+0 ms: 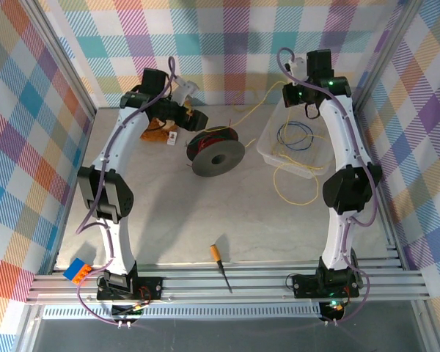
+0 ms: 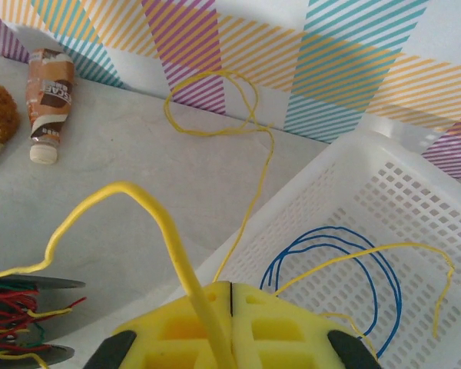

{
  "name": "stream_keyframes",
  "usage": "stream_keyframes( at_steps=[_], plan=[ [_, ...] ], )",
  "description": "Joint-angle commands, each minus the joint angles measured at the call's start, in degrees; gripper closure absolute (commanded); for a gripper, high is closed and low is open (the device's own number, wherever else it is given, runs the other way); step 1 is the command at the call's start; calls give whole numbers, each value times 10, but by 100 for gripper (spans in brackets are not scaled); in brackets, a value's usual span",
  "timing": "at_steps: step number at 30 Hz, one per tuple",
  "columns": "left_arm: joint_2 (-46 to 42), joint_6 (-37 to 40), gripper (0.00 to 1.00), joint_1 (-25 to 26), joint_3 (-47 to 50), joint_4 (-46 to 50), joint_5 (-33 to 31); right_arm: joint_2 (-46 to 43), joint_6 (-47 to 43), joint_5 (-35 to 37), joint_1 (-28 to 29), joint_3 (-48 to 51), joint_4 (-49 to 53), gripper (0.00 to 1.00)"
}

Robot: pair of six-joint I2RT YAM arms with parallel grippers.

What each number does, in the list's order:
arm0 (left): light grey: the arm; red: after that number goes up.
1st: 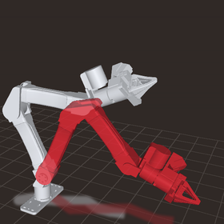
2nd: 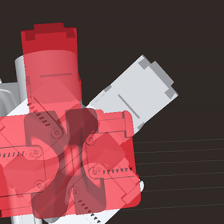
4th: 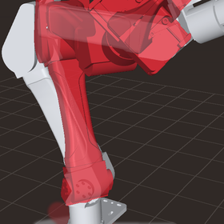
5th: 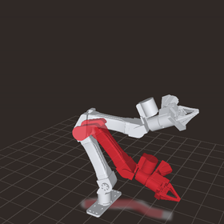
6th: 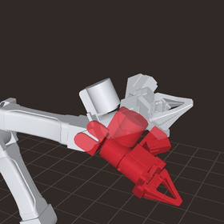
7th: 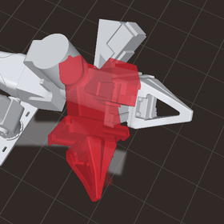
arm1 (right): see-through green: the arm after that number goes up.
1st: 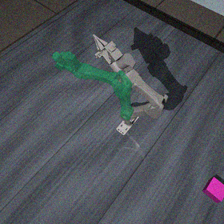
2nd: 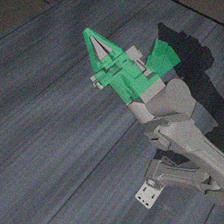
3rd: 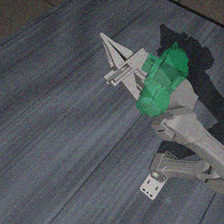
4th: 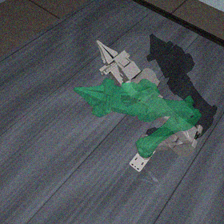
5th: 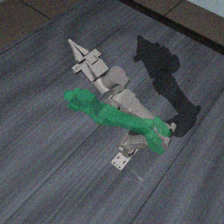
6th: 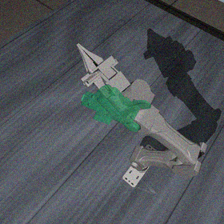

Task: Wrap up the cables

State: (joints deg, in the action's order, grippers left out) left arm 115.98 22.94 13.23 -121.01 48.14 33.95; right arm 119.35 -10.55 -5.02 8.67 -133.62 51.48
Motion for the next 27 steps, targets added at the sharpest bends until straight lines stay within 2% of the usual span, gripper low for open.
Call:
stream_keyframes(
  at_steps=[1,8,11,23,27],
  plan=[
    [12,37,1,15,-39,63,-4,12,-30,12,4,-20,-8,100],
    [62,68,4,23,-122,162,-8,10,-62,29,4,-22,-18,100],
    [94,76,11,25,-172,207,-16,10,-72,32,4,-24,-23,100],
    [119,96,14,32,-190,243,-52,24,-71,29,7,-50,-18,100],
    [139,103,20,34,-216,262,-46,27,-70,28,8,-51,-17,100]
  ],
)
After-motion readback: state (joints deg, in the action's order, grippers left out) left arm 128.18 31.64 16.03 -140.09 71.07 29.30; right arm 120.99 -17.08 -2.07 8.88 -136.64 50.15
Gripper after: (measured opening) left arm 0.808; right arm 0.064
